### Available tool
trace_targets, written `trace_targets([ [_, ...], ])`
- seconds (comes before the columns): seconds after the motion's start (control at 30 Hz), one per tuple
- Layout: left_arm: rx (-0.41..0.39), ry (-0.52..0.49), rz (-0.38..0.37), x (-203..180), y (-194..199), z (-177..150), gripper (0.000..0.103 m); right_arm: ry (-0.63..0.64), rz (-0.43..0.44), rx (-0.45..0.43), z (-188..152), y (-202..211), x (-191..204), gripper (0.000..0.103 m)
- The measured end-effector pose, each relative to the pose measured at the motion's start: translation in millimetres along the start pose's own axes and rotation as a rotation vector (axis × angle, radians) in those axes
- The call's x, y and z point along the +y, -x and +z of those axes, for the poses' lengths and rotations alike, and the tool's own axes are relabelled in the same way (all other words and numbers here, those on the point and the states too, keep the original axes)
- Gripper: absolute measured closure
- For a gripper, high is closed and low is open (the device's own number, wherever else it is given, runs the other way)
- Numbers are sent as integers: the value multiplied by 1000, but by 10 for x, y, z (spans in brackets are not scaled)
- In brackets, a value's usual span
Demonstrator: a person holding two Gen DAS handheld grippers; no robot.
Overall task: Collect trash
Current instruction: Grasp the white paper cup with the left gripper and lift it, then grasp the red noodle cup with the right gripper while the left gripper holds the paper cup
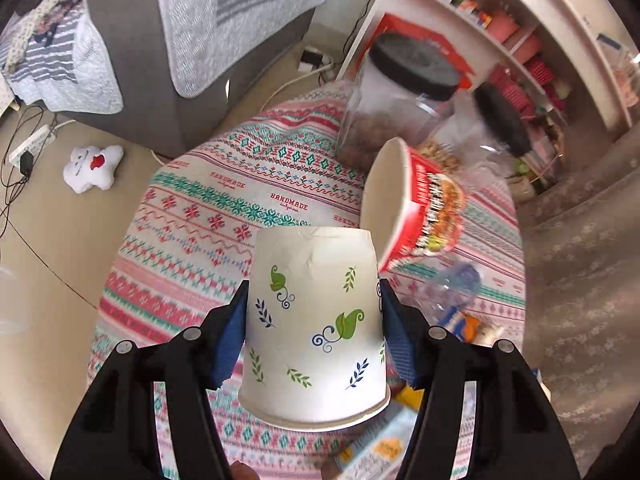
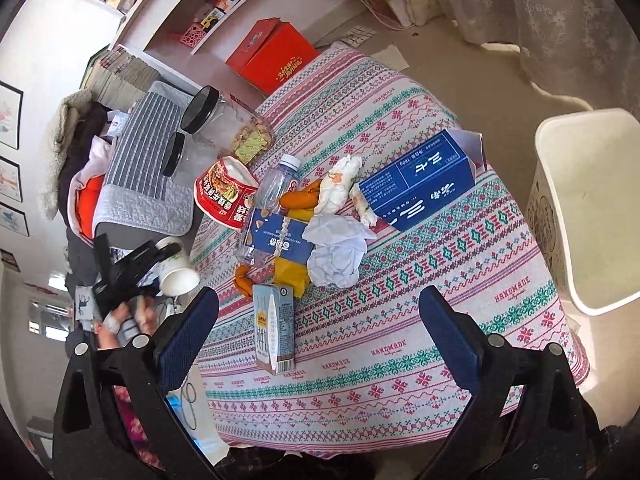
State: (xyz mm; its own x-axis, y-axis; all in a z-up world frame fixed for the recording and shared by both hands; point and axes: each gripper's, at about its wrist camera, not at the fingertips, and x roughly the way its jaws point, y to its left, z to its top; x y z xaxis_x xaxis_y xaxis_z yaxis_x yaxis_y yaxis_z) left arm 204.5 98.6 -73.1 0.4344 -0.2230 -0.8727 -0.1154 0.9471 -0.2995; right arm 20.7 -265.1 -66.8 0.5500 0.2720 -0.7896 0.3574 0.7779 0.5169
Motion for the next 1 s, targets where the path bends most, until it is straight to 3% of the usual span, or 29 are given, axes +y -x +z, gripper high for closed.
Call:
trace_targets([
  [0.1, -104, 31, -121, 15, 749, -470, 42, 117, -22, -54, 127, -118, 387, 7],
  [0.17, -173, 50, -161, 75, 1091, -738, 42, 210, -52, -73, 266, -306, 768, 7],
  [0.3, -315, 55, -102, 238, 1351, -974, 41, 464, -131, -112, 448, -879, 1618, 7],
  [0.4, -306, 72, -107, 396, 1332, -904, 41, 543, -203, -112, 491, -1402, 1983, 7],
  [0.6, -267, 130, -176, 714, 1369, -830, 40, 516, -328, -146, 501, -2201, 2186, 7],
  [0.83, -234, 119, -156, 880, 1346, -903, 39, 540, -334, -163, 642, -2529, 2278, 7],
  [1.0, -223, 121, -134, 971, 1318, -931, 39, 540, -267, -133, 701, -2654, 2306, 7],
])
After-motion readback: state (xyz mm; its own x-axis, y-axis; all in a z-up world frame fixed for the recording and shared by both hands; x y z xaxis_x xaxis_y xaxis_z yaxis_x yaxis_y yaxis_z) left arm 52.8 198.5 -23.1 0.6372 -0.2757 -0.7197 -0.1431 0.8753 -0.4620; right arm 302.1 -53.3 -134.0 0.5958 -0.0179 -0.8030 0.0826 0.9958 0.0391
